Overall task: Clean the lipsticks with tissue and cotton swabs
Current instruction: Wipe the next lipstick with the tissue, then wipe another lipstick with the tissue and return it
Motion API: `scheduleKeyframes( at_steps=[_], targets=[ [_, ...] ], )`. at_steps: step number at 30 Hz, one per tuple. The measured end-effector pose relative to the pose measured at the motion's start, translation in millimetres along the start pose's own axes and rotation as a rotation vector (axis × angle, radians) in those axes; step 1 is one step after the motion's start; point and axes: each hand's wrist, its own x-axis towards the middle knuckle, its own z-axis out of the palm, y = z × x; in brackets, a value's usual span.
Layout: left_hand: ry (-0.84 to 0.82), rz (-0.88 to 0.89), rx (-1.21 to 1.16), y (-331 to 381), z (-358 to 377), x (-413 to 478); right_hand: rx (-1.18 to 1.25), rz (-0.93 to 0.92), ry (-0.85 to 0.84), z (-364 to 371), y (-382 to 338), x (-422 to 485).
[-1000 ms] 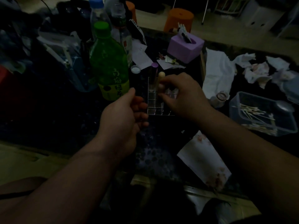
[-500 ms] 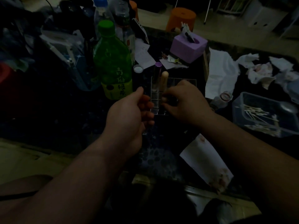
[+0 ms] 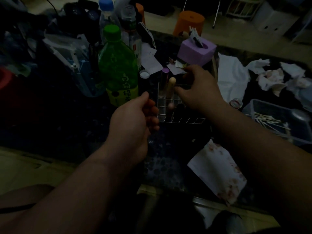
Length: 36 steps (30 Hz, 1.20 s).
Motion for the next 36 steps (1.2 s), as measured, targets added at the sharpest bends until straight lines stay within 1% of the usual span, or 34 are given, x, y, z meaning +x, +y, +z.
scheduleKeyframes(
  at_steps=[3,7,10,14,17,19,22,24,26,28,29,34,36],
  targets=[
    [-0.004,-0.004,0.016,0.1,0.2,-0.6,0.001,-0.005,-0.065,5.2,-10.5,4.4],
    [-0.023,0.012,0.048,0.3,0.0,-1.7,-0.032,0.003,-0.075,12.4,-14.6,9.7],
    [-0.031,0.022,0.095,-1.5,-0.5,-0.5,-0.013,-0.041,-0.028,11.2,-16.5,10.0],
    [-0.078,0.068,0.185,-3.7,-2.8,0.9,0.060,-0.056,0.089,-8.3,-18.1,5.8],
    [-0.098,0.193,0.347,-5.8,-2.9,-3.4,0.168,-0.112,0.182,-39.0,-25.6,-11.4],
    [-0.121,0.282,0.484,-6.3,-1.4,-7.2,0.202,-0.117,0.181,-63.6,-33.1,-36.3],
    [-0.237,0.335,0.679,-9.0,1.5,-13.4,0.190,-0.022,0.027,-89.0,-34.8,-82.1],
    [-0.358,0.325,0.747,-12.6,7.1,-22.1,0.291,0.057,-0.068,-94.4,-30.4,-109.5],
    [-0.475,0.298,0.796,-17.8,13.9,-31.6,0.442,0.141,-0.111,-93.1,-23.8,-128.3],
    [-0.560,0.292,0.839,-25.1,19.6,-39.1,0.512,0.199,-0.117,-90.4,-16.3,-138.1],
    [-0.572,0.292,0.849,-29.3,21.2,-40.6,0.528,0.221,-0.116,-89.2,-12.3,-140.3],
    [-0.528,0.231,0.865,-46.2,20.4,-32.7,0.573,0.298,-0.122,-84.1,1.7,-142.2],
    [-0.500,0.199,0.862,-50.0,18.3,-27.5,0.649,0.317,-0.084,-83.4,3.8,-139.2]
  ],
)
